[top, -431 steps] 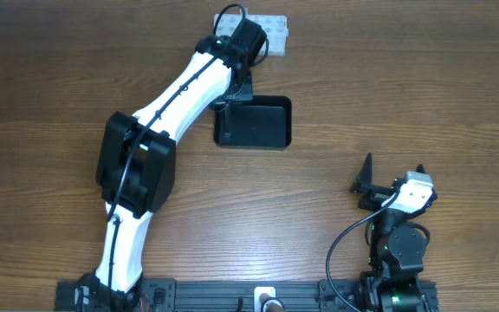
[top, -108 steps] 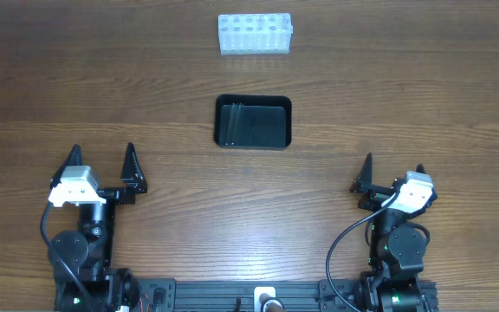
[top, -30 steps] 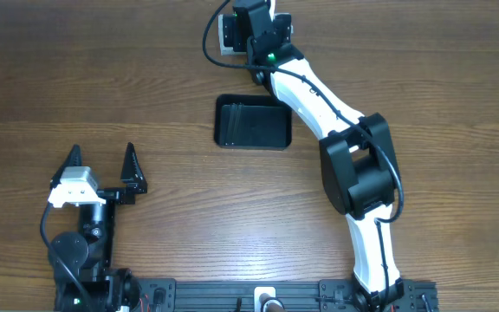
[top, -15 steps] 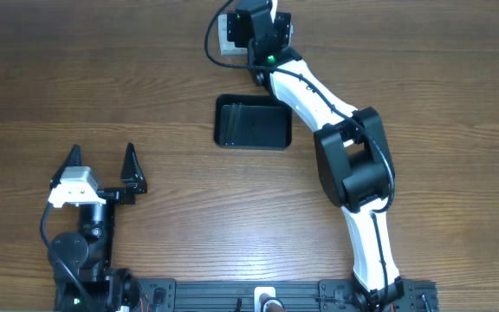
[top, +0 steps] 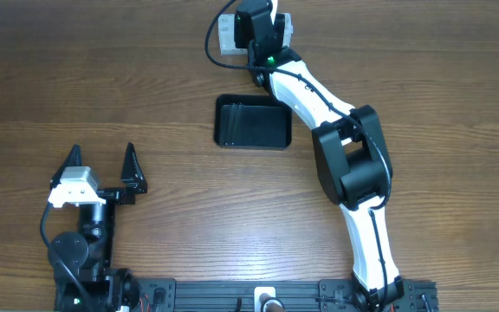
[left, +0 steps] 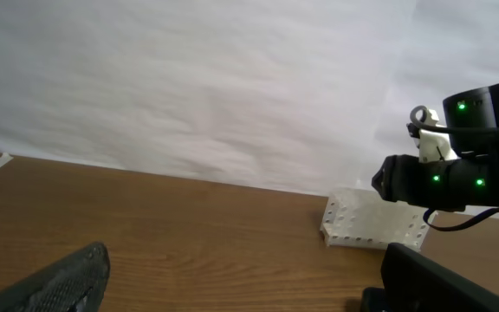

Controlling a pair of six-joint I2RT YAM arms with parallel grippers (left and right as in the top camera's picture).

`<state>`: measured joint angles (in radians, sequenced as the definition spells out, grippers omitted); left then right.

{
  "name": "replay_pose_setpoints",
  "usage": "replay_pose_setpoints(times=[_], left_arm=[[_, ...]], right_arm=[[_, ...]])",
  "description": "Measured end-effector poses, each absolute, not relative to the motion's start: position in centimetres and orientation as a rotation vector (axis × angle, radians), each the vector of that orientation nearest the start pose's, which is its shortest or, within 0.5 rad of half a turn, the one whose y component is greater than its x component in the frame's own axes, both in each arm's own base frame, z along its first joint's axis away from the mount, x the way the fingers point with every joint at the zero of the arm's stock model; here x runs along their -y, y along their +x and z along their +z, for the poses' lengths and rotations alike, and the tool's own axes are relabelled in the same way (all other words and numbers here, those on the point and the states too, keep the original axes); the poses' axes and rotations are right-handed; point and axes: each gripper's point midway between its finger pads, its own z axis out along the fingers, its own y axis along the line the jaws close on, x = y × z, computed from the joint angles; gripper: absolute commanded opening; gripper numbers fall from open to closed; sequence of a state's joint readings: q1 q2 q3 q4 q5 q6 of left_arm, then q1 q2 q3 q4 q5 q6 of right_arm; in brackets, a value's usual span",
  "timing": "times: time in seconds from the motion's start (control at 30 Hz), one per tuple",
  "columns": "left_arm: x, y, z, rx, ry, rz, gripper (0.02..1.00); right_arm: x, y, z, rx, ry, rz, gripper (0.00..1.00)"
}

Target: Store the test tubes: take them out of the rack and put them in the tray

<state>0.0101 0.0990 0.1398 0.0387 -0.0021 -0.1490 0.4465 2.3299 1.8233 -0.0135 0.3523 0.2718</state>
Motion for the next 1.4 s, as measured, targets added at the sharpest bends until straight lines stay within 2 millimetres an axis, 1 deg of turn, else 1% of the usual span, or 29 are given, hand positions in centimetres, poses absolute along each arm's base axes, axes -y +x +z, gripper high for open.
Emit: replay_pose_setpoints(times=[0.17, 0.3, 0.37, 0.47, 0.57, 0.67, 1.03, 1.4], left_arm=[[-0.28, 24.47, 22.92, -1.487, -0.120, -0.111, 0.998], [-0.28, 24.47, 22.91, -1.487, -0.120, -0.111, 0.998], [-0.28, 24.47, 22.91, -1.487, -0.120, -0.111, 0.998], [-0.28, 24.47, 22.91, -1.487, -0.120, -0.111, 0.998], [-0.28, 24.47, 22.91, -1.487, -0.120, -0.111, 0.998], [-0.28, 24.47, 22.93, -1.487, -0.120, -0.111, 0.998], [-0.28, 24.47, 22.92, -1.487, -0.120, -0.111, 0.998], [-0.28, 24.47, 22.91, -1.487, -0.120, -0.111, 0.998]], right_arm=[[-22.69, 61.13, 12.01, -2.059, 0.020, 0.068, 0.546], [-22.70, 61.14, 11.76, -2.062, 0.016, 0.065, 0.457], [-22.70, 61.14, 11.74, -2.062, 0.015, 0.064, 0.428], [-22.70, 61.14, 11.73, -2.062, 0.012, 0.063, 0.426], [-22.69, 61.14, 11.73, -2.062, 0.009, 0.060, 0.400], [-22.55, 61.15, 11.75, -2.061, 0.009, 0.048, 0.351], [-22.38, 61.17, 11.77, -2.059, 0.001, 0.030, 0.310], [-22.17, 61.22, 11.78, -2.058, 0.006, 0.023, 0.222]])
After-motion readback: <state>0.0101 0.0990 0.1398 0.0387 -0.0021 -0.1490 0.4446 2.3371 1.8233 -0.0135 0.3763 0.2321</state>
